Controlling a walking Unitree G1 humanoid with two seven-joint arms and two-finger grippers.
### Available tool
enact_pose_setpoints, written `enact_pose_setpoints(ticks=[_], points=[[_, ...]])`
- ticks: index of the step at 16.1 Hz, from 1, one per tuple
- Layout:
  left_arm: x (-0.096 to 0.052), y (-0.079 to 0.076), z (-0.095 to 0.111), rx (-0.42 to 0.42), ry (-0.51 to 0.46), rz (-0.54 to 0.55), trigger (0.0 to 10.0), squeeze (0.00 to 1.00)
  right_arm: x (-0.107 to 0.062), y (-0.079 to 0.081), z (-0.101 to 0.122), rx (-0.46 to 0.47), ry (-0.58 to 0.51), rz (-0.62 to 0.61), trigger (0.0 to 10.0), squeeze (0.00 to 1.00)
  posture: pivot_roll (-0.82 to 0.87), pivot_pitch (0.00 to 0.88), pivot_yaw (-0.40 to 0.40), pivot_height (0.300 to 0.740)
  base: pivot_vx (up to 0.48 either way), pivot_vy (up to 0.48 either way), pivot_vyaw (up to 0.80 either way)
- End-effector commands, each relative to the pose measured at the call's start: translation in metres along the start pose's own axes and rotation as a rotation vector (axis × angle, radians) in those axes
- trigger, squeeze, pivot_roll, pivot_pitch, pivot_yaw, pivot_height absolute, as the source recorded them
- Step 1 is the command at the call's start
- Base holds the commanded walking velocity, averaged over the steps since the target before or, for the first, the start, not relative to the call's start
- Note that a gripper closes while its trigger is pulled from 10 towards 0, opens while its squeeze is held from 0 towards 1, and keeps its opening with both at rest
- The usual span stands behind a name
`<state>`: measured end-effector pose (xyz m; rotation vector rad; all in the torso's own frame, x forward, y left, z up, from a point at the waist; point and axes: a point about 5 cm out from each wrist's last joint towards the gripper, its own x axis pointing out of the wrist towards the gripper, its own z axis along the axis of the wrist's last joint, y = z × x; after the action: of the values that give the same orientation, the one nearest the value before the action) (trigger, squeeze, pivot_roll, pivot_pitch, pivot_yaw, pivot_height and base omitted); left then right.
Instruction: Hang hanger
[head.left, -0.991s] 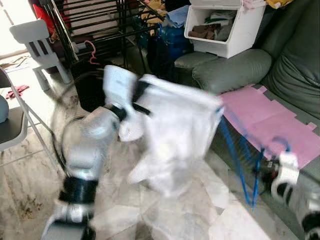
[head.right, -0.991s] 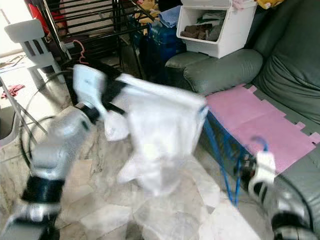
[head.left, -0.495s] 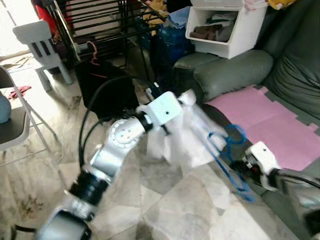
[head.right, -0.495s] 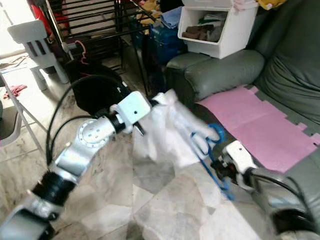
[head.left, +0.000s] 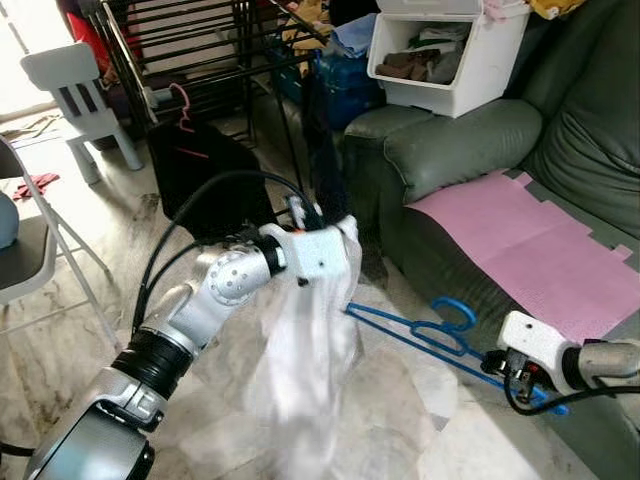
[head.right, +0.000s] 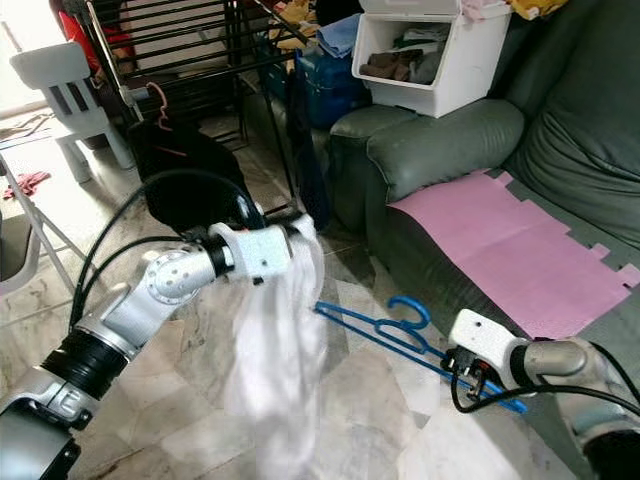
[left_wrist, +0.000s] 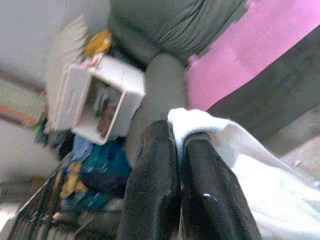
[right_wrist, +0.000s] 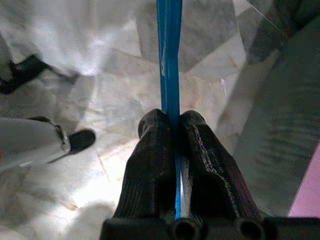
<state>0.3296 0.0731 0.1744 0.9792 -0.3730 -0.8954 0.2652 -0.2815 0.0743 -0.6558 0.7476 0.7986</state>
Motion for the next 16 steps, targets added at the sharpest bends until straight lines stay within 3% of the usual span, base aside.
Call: enact_pose_setpoints(ticks=[1, 6, 7, 8, 9, 10, 11, 12, 15, 16], points=[[0.002, -0.006, 0.02, -0.029, -0.111, -0.04, 10.0, 0.0, 0.012, 0.002, 0.006, 0.032, -0.025, -0.03, 10.0, 0.0, -0.13, 0.0, 0.057, 0.74, 0.0, 0.0, 0.0], [0.011, -0.024, 0.07, -0.265, -0.321, -0.078, 10.0, 0.0, 0.034, 0.007, 0.019, 0.068, -0.091, -0.088, 10.0, 0.0, -0.13, 0.0, 0.056, 0.74, 0.0, 0.0, 0.0], [0.012, -0.027, 0.072, -0.257, -0.324, -0.091, 10.0, 0.0, 0.036, 0.007, 0.022, 0.066, -0.102, -0.083, 10.0, 0.0, -0.13, 0.0, 0.055, 0.74, 0.0, 0.0, 0.0], [0.013, -0.034, 0.073, -0.181, -0.326, -0.132, 10.0, 0.0, 0.036, 0.004, 0.026, 0.074, -0.114, -0.113, 10.0, 0.0, -0.13, 0.0, 0.055, 0.74, 0.0, 0.0, 0.0], [0.014, -0.039, 0.073, -0.194, -0.322, -0.147, 10.0, 0.0, 0.035, -0.005, 0.029, 0.07, -0.126, -0.185, 10.0, 0.0, -0.13, 0.0, 0.057, 0.74, 0.0, 0.0, 0.0], [0.014, -0.044, 0.075, -0.19, -0.322, -0.185, 10.0, 0.0, 0.029, -0.028, 0.038, 0.16, -0.174, -0.387, 10.0, 0.0, -0.13, 0.0, 0.057, 0.74, 0.0, 0.0, 0.0], [0.014, -0.044, 0.074, -0.206, -0.311, -0.179, 10.0, 0.0, 0.026, -0.035, 0.041, 0.177, -0.201, -0.442, 10.0, 0.0, -0.13, 0.0, 0.058, 0.74, 0.0, 0.0, 0.0], [0.013, -0.044, 0.067, -0.175, -0.274, -0.179, 10.0, 0.0, 0.017, -0.048, 0.045, 0.245, -0.257, -0.548, 10.0, 0.0, -0.13, 0.0, 0.058, 0.74, 0.0, 0.0, 0.0], [0.01, -0.035, 0.026, -0.128, -0.067, -0.103, 10.0, 0.0, 0.005, -0.059, 0.038, 0.297, -0.266, -0.654, 10.0, 0.0, -0.13, 0.0, 0.059, 0.74, 0.0, 0.0, 0.0], [0.006, -0.031, 0.007, -0.118, 0.012, -0.073, 10.0, 0.0, 0.001, -0.063, 0.036, 0.406, -0.306, -0.68, 10.0, 0.0, -0.14, 0.0, 0.061, 0.74, 0.0, 0.0, 0.0]])
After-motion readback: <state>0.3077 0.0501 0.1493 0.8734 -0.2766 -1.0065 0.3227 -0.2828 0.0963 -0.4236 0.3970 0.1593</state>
